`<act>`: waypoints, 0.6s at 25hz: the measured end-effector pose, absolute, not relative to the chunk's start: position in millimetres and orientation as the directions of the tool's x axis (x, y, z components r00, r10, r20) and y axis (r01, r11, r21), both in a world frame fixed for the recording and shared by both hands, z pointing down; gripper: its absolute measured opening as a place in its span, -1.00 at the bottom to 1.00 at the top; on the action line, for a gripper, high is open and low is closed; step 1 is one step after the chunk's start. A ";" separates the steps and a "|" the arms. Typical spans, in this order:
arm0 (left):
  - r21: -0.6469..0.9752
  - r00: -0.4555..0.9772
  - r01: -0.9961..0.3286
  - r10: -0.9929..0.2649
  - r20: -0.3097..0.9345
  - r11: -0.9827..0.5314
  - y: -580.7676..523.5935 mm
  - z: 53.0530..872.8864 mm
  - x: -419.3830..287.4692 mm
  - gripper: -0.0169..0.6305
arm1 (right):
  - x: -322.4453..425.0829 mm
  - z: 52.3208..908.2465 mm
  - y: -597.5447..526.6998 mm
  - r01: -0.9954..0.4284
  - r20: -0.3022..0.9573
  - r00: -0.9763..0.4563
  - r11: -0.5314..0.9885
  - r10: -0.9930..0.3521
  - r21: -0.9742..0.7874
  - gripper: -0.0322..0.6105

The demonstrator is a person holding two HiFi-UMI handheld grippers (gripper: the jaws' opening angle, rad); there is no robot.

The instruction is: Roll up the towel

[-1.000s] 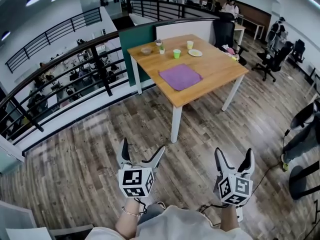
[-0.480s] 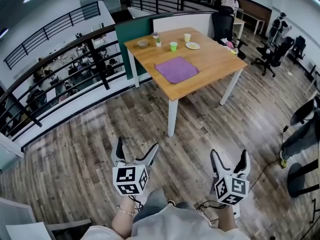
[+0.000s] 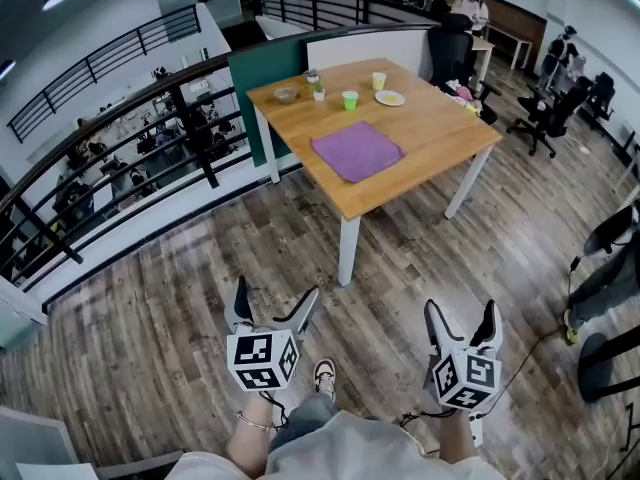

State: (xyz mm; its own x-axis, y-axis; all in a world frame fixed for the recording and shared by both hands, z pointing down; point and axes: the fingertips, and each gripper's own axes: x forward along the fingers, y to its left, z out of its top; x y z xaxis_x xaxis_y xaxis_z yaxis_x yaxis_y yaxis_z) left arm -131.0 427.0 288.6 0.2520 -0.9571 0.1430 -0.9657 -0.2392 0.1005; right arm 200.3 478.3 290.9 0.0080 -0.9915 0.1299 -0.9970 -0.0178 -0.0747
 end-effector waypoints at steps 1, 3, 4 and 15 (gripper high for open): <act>0.100 0.253 -0.965 -0.957 0.142 -0.241 415.7 289.3 -130.3 0.86 | 200.3 290.6 467.5 -0.997 0.129 0.007 -0.017 -0.992 -0.074 0.87; 0.099 0.258 -0.964 -0.956 0.141 -0.245 391.0 289.3 -129.1 0.86 | 199.5 288.0 444.3 -0.997 0.124 0.005 -0.014 -0.992 -0.074 0.84; 0.099 0.261 -0.963 -0.955 0.141 -0.249 378.2 288.5 -128.9 0.86 | 198.4 286.0 432.5 -0.997 0.122 0.004 -0.013 -0.993 -0.076 0.82; 0.084 0.315 -0.948 -0.941 0.121 -0.306 247.8 272.4 -136.9 0.86 | 185.9 268.6 324.0 -0.996 0.107 0.053 -0.059 -0.993 -0.061 0.77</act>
